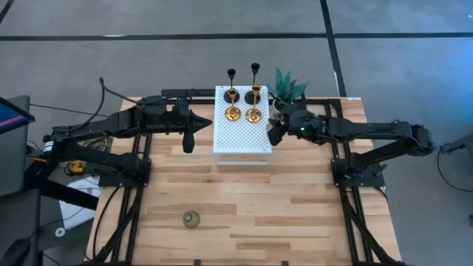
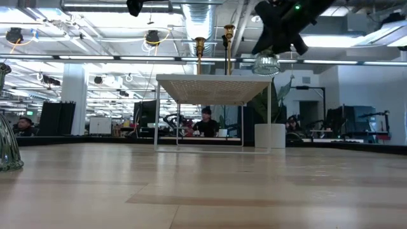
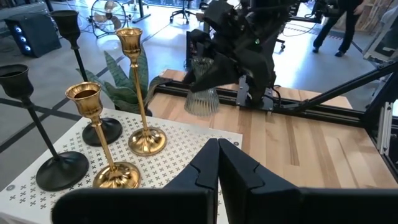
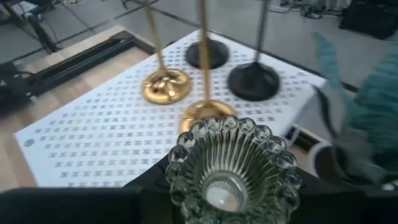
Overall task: Pick & Place candle stick holders
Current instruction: Put the top green glass candle holder on the shelf
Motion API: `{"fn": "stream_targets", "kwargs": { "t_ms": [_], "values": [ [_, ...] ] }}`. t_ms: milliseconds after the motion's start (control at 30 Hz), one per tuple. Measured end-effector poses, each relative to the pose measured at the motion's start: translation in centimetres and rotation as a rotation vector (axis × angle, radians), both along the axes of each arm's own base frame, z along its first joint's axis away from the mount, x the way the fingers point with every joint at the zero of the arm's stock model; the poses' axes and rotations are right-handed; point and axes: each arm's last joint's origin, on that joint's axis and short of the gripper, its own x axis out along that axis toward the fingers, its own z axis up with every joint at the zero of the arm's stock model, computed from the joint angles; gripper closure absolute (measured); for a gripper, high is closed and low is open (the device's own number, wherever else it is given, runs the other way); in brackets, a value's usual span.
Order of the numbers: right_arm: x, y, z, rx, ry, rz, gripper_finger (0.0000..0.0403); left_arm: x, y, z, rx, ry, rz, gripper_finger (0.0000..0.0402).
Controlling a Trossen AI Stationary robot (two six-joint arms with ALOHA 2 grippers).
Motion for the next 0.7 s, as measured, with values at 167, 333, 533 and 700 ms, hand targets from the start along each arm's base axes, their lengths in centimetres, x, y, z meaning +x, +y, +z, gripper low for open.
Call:
{"fn": "stream_targets", "kwargs": {
  "t_ms": [167, 333, 533, 700],
  "values": [
    [2.4, 0.7, -0.1, -0.004, 0.026, 0.044, 0.0284, 0.0, 0.0, 0.0, 0.0, 0.0, 0.0, 0.0394],
    [4.2, 1.4, -0.2, -0.002, 0.043, 0.074, 0.0277, 0.0, 0.0, 0.0, 0.0, 0.001, -0.001, 0.0394],
    [5.9, 2.0, -1.0, 0.0, 0.074, 0.097, 0.0287, 0.0, 0.0, 0.0, 0.0, 0.0, -0.001, 0.0394],
    [7.0, 2.2, -1.2, -0.002, 0.037, 0.105, 0.0284, 0.0, 0.0, 0.0, 0.0, 0.001, 0.0, 0.0394]
  ]
}}
